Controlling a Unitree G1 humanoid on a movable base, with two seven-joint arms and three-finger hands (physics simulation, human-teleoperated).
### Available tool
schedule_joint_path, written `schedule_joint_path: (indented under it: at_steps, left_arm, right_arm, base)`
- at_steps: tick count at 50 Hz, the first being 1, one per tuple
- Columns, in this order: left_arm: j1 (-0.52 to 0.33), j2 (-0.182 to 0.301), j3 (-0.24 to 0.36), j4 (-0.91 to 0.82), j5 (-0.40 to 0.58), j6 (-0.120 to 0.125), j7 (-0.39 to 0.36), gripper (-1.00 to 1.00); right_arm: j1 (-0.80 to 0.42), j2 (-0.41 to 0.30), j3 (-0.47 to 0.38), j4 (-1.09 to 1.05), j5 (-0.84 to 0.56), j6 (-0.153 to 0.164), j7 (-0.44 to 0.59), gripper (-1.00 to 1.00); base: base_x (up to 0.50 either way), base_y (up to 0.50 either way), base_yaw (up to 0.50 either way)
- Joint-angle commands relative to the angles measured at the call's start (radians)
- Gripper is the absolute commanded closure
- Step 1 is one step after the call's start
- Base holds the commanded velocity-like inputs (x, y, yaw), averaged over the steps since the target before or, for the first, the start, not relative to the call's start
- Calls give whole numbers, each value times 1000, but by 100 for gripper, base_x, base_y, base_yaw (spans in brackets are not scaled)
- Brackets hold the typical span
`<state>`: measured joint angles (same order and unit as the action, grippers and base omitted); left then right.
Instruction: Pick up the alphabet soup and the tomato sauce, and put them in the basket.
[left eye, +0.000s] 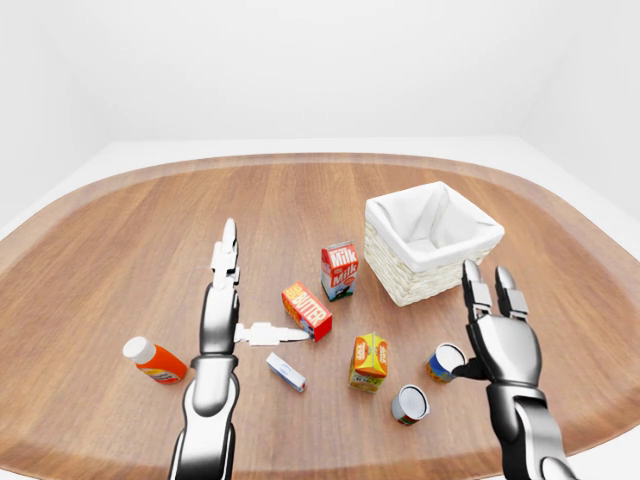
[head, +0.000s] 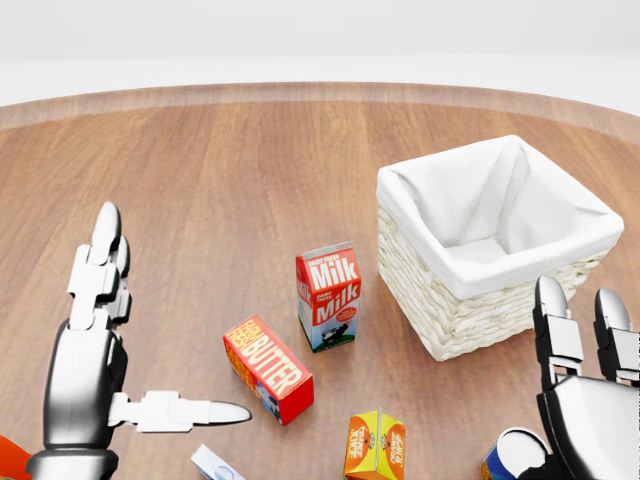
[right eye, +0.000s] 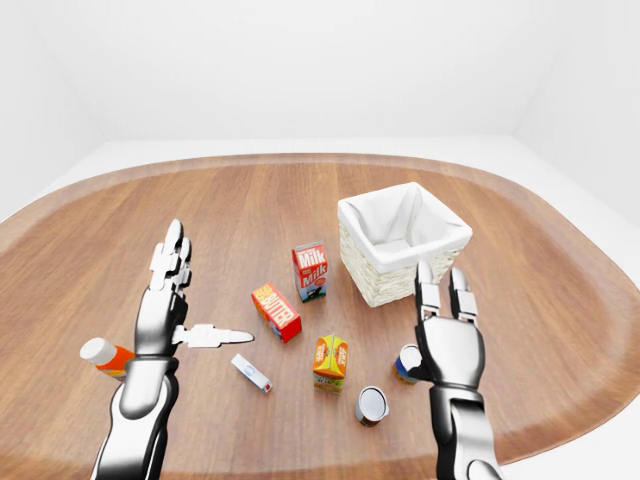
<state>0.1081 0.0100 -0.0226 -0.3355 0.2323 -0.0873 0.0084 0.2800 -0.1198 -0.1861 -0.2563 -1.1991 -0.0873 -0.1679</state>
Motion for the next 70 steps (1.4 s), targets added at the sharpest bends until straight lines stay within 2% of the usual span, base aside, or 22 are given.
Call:
schedule_joint_path:
  at_steps: [1, 19, 42, 49, 70]
  left_arm:
    - [10, -1, 1, -21, 5, 0, 4, -100]
    - [8, -1, 0, -17, 5, 0, 3, -100]
    - [5, -1, 2, -13, 7, 0, 5, -100]
    - [7, -1, 1, -13, 8, 0, 6, -100]
    - [9, 0, 1, -9, 7, 0, 5, -100]
  right_arm:
    - [3, -15, 6, 53, -20, 0, -14, -100]
    - [-13, -43, 20, 153, -51, 0, -65, -100]
    - [-99, -109, 86, 405, -102, 0, -198, -100]
    - [-103, -115, 94, 414, -93, 0, -198, -100]
    - [-142, -148, 120, 548, -114, 0, -287, -100]
  base:
    - [0, 0, 0]
    - [0, 0, 0]
    - [0, 0, 0]
    - [0, 0, 0]
    - [0, 0, 0]
